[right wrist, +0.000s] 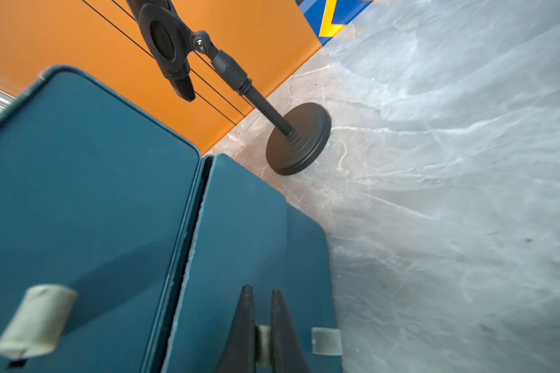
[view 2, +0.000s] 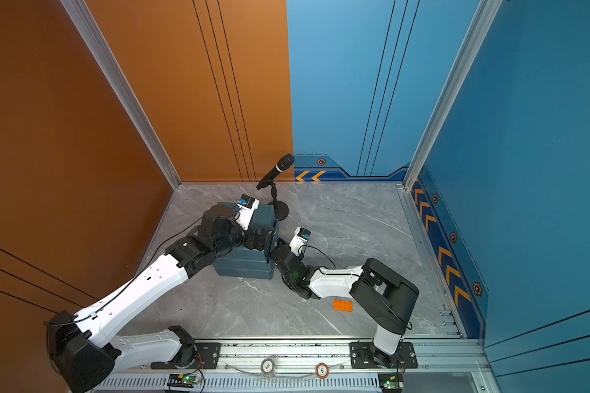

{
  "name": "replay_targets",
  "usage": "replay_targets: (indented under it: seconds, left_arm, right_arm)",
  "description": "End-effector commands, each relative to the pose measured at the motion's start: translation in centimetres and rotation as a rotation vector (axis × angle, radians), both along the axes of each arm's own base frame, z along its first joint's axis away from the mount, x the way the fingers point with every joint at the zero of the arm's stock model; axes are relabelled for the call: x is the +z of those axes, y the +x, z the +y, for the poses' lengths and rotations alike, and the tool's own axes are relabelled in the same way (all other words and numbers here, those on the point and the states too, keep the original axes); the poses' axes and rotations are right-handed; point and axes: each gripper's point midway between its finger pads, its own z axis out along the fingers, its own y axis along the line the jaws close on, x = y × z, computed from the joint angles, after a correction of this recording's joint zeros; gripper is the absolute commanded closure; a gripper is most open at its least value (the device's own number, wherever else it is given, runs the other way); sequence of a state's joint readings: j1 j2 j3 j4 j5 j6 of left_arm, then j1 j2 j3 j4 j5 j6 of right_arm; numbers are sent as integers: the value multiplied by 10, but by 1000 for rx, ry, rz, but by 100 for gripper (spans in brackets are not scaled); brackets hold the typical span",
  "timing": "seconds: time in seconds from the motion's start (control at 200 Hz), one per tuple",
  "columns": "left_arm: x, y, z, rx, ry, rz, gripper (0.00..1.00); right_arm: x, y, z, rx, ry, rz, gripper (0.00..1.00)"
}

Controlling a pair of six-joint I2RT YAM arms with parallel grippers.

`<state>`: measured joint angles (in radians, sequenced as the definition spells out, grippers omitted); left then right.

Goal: Take the mice out of the drawer
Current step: Open the drawer in the storage box.

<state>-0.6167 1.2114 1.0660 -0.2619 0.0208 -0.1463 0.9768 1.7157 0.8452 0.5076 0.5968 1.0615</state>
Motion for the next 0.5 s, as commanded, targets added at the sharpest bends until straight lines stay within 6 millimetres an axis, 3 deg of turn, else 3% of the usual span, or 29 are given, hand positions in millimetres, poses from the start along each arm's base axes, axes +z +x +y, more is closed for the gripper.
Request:
replay_targets:
  seconds: [0.0,0.385,0.496]
  left_arm:
    - [5,-4,4,5,17,-23,2]
    - [4,-2,5,10,22,-23,2]
    - [4,-2,4,9,22,-20,2]
  right_arm:
    - [-4,-2,-32,-68,-136,1,100]
    - [7,-11,-94,-147,-193,-4,100]
    - [16,-10,-95,-98,-160,4,100]
